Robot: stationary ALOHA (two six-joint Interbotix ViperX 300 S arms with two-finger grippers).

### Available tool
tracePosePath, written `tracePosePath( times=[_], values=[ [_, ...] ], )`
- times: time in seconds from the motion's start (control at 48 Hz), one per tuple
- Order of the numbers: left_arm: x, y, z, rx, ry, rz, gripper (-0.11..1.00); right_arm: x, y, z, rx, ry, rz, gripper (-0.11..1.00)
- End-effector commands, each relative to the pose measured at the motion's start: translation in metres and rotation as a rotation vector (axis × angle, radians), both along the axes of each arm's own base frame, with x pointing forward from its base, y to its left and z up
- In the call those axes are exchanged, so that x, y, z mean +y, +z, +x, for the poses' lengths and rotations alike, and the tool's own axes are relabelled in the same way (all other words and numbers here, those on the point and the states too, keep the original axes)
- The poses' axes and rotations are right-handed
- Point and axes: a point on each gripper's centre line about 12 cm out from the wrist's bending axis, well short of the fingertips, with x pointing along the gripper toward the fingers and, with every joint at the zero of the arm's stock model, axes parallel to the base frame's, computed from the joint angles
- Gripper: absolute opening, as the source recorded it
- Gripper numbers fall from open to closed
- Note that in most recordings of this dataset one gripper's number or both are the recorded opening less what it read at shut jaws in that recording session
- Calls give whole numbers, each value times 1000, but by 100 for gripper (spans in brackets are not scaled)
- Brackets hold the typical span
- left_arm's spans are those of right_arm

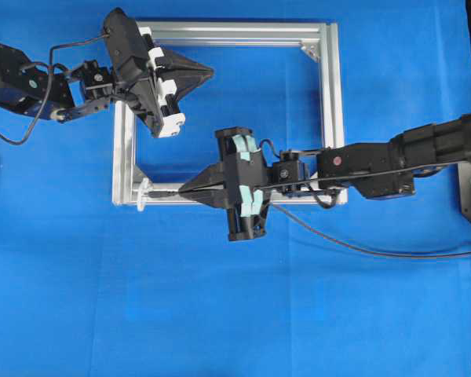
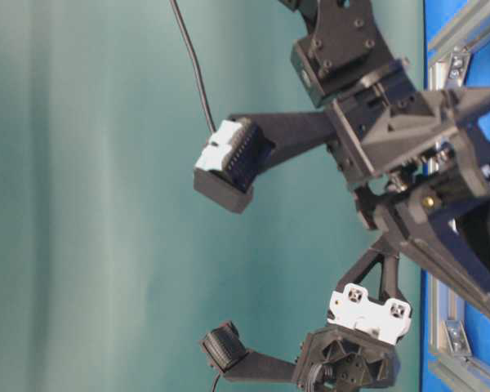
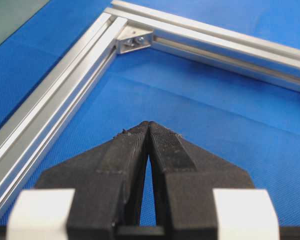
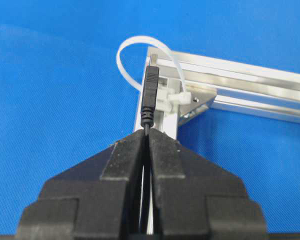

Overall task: Insert the wire through the string loop located on the left side.
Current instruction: 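Push the USB plug through the white zip-tie loop with the right gripper, then move the open left gripper right toward the plug tip past the loop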

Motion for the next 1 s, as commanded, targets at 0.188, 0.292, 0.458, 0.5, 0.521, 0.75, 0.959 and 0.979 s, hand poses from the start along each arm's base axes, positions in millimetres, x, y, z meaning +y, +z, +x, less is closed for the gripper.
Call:
tracePosePath(
  times=[0.188,0.292,0.458,0.5,0.521,0.75,0.959,0.979],
  values=[
    [0,15,2,-42,-2,15,0,1,11,29,-51,-1,3,0],
    [0,15,2,-43,-2,13,0,1,9,39,-58,-1,4,0],
    [0,15,2,-43,-2,13,0,2,6,51,-57,0,2,0],
    [0,15,2,-42,-2,15,0,2,5,54,-54,0,2,0],
    [0,15,2,-42,-2,15,0,2,6,55,-55,0,2,0],
    [0,15,2,-43,-2,15,0,1,6,58,-57,-1,1,0],
    [0,15,2,-42,-2,15,0,1,5,58,-55,-1,0,0],
    [0,15,2,-43,-2,13,0,1,5,58,-55,-1,1,0]
  ],
)
